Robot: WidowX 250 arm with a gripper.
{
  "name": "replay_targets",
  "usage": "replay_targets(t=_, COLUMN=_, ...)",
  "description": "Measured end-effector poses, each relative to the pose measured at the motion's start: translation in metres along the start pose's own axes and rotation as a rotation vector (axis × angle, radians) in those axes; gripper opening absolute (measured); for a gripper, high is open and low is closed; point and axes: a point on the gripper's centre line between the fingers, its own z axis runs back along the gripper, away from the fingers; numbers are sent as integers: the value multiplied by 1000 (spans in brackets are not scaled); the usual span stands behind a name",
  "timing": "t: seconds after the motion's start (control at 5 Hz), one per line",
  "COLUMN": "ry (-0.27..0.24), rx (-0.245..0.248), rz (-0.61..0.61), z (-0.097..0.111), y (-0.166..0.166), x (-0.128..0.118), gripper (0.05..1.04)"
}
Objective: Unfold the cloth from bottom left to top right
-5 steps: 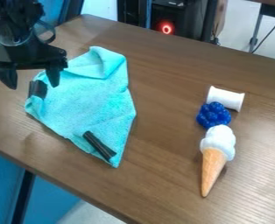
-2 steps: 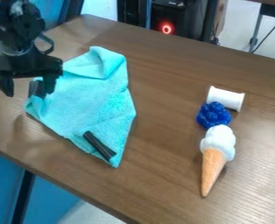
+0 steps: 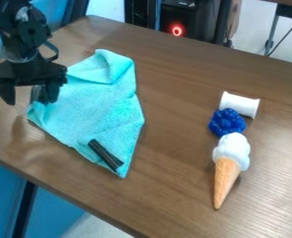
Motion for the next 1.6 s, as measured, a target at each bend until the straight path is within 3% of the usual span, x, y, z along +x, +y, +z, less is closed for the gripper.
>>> replay_targets(t=0.2, ry=-3, rx=11, rz=-3, z=-3, y=1, x=0, gripper=709)
replay_targets(t=0.4, ry=-12, rx=21, rz=4, z=-3, y=3, x=2, gripper=375)
replay_targets(t=0.6, ry=-20, rx=26, rz=-4, z=-3, y=2, x=2, gripper=176)
replay_targets(t=0.8, ry=-12, rx=31, rz=0, z=-3, y=3, x=1, gripper=67)
replay_targets(t=1.0, ry=-1, rx=19, rz=23, z=3, y=-2, x=8, gripper=52)
replay_targets(t=1.6, ry=51, rx=-119, rz=96, z=49, y=-76, x=36, gripper=51)
